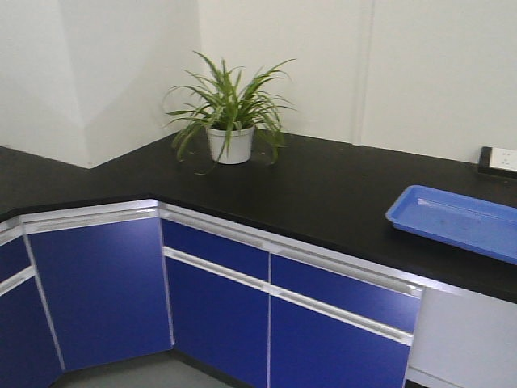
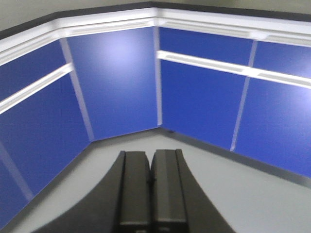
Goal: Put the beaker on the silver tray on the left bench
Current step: 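Drive the base to the bench with the silver tray, holding the beaker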
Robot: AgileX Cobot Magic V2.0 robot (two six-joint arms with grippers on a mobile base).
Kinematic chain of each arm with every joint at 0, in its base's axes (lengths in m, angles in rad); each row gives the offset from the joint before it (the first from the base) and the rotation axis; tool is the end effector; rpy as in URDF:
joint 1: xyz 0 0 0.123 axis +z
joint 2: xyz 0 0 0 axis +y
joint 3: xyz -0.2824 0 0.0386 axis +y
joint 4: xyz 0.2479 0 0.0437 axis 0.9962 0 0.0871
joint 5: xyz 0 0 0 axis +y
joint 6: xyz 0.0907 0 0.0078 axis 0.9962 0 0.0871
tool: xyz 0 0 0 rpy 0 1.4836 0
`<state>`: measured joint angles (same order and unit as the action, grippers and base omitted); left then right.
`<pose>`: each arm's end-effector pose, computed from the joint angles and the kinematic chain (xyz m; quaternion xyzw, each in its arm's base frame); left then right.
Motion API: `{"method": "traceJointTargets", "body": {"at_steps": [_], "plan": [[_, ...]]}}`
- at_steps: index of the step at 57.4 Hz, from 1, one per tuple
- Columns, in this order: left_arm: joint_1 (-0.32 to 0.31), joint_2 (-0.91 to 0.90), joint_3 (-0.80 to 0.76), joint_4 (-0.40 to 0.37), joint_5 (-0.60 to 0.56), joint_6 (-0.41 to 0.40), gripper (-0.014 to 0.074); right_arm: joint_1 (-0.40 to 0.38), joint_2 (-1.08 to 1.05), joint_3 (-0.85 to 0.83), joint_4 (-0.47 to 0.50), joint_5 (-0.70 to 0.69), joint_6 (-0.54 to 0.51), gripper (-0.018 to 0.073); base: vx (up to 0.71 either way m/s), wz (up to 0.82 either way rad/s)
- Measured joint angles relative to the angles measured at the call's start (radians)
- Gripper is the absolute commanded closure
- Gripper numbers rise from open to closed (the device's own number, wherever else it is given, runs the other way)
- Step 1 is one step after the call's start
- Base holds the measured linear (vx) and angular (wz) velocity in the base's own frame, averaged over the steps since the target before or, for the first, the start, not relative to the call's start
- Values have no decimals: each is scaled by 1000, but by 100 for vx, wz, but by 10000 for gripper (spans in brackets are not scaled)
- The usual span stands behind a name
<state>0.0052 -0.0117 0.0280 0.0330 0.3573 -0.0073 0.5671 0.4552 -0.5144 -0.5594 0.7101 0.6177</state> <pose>0.0530 0.0013 0.1721 0.0039 0.8007 0.0133 0.5989 0.0876 0.0184 0.3003 -0.0752 0.8440 0.0444 0.5292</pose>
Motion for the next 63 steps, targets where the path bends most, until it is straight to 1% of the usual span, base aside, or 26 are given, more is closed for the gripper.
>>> {"method": "traceJointTargets", "body": {"at_steps": [16,34,50,63], "plan": [[0,0,0,0,0,0,595,0,0,0,0,0,0,563,-28,64],[0,0,0,0,0,0,595,0,0,0,0,0,0,563,-23,79],[0,0,0,0,0,0,595,0,0,0,0,0,0,563,-16,74],[0,0,0,0,0,0,595,0,0,0,0,0,0,563,-11,59]]}}
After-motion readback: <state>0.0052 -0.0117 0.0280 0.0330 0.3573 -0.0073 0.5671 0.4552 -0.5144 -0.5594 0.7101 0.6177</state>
